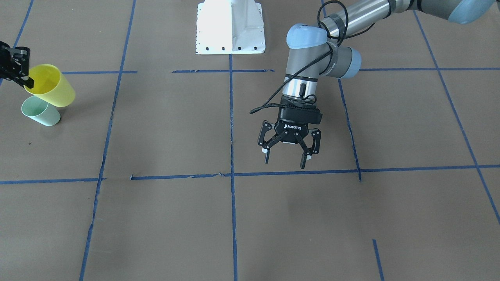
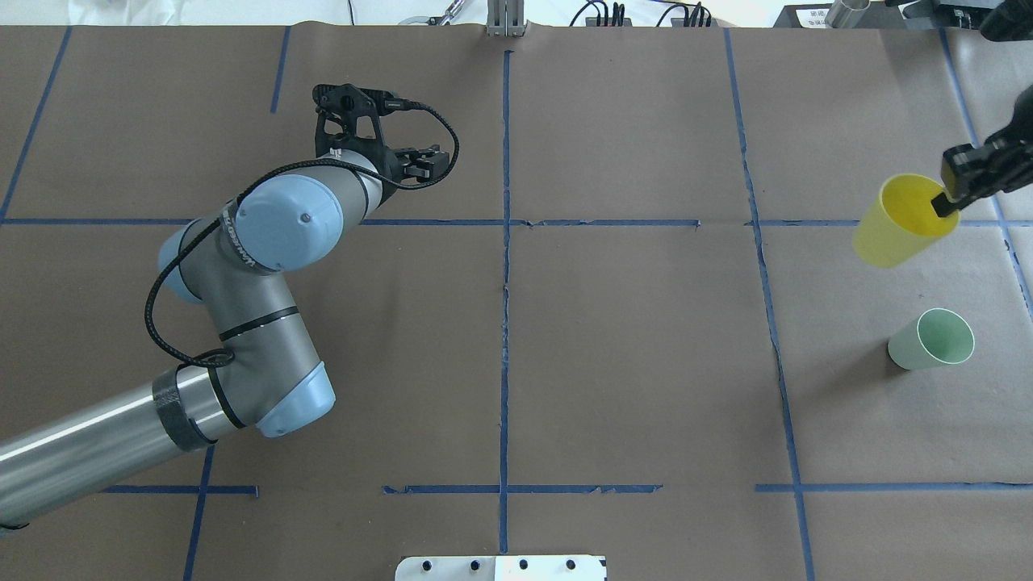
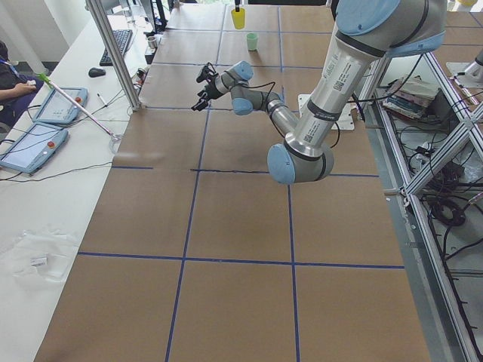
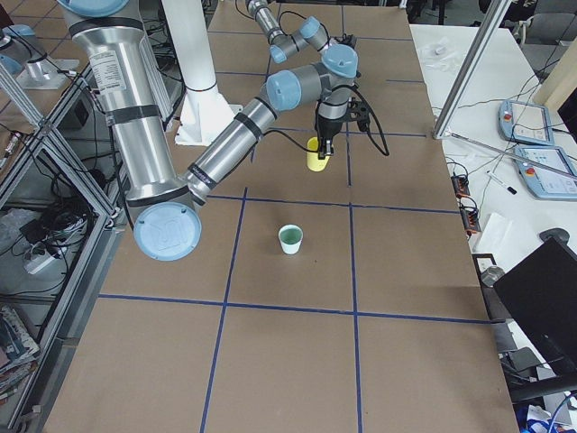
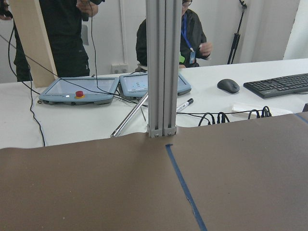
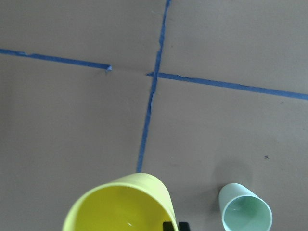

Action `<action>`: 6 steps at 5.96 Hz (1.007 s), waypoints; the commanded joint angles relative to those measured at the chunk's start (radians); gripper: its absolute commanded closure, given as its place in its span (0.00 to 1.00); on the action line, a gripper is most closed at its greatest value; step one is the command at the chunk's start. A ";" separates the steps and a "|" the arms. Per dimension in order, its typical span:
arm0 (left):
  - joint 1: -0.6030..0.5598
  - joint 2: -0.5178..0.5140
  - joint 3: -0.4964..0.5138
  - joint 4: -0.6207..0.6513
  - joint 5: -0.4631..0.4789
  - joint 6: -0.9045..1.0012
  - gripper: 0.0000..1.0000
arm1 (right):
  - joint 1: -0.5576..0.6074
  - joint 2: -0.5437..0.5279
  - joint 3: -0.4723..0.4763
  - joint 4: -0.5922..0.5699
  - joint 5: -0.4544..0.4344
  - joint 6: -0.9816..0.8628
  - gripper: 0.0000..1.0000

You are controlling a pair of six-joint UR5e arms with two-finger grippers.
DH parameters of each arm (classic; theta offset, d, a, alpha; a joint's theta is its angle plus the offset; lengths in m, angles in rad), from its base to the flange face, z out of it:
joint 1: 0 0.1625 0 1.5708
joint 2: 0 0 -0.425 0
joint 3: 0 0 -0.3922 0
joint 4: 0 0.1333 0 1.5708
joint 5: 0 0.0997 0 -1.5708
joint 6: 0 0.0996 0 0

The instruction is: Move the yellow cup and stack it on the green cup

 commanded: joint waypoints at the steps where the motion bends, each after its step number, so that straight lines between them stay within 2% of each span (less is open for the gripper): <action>1: -0.066 0.036 -0.111 0.227 -0.254 -0.052 0.00 | 0.023 -0.198 -0.001 0.167 -0.007 -0.089 1.00; 2: -0.077 0.038 -0.139 0.285 -0.256 -0.058 0.01 | 0.023 -0.287 -0.022 0.298 -0.005 -0.087 1.00; 3: -0.079 0.041 -0.139 0.286 -0.256 -0.059 0.02 | 0.023 -0.288 -0.080 0.353 -0.005 -0.078 1.00; 6: -0.079 0.039 -0.154 0.286 -0.256 -0.060 0.00 | 0.022 -0.282 -0.166 0.355 -0.004 -0.087 1.00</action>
